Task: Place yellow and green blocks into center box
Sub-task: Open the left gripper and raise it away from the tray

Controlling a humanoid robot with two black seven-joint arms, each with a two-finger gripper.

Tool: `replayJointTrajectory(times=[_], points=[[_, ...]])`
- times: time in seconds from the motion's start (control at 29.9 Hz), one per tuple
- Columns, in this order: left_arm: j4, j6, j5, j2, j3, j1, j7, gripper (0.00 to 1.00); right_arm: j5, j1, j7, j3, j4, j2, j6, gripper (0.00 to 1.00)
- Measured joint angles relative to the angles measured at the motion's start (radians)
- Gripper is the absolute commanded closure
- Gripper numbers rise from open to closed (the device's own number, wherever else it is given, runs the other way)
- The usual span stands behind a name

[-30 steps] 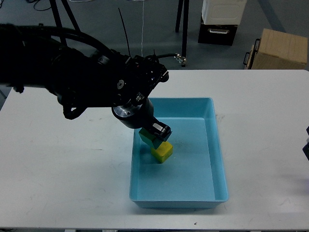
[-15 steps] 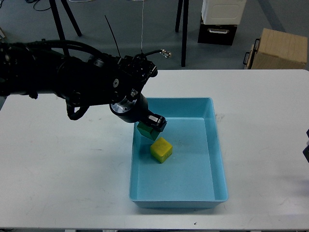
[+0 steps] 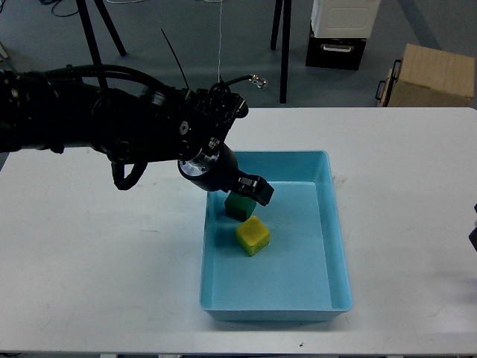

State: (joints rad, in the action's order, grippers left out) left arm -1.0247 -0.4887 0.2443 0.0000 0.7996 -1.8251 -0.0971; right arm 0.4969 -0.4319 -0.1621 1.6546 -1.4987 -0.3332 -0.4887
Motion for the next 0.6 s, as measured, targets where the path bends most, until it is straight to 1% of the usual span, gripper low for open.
replayJointTrajectory(times=[0.13, 0.23, 0.33, 0.4, 0.5, 0.6], points=[[0.085, 0.000, -0.171, 0.000, -0.176, 0.023, -0.013, 0.00, -0.012, 0.019, 0.000, 0.001, 0.000, -0.005, 0.000, 0.00], [0.148, 0.000, -0.241, 0.027, -0.329, 0.089, -0.021, 0.00, -0.020, 0.034, 0.001, -0.003, 0.000, -0.006, 0.000, 0.00], [0.185, 0.000, -0.295, 0.064, -0.485, 0.144, -0.028, 0.00, -0.021, 0.046, 0.000, -0.006, 0.000, -0.006, 0.000, 0.00], [0.224, 0.000, -0.333, 0.083, -0.581, 0.181, -0.042, 0.00, -0.022, 0.055, 0.000, -0.007, 0.000, -0.007, 0.000, 0.00], [0.321, 0.000, -0.413, 0.102, -0.752, 0.234, -0.066, 0.00, -0.030, 0.069, 0.000, -0.008, 0.001, -0.009, 0.000, 0.00], [0.425, 0.000, -0.497, 0.107, -0.915, 0.281, -0.071, 0.00, -0.055, 0.078, -0.001, -0.012, 0.001, -0.009, 0.000, 0.00]])
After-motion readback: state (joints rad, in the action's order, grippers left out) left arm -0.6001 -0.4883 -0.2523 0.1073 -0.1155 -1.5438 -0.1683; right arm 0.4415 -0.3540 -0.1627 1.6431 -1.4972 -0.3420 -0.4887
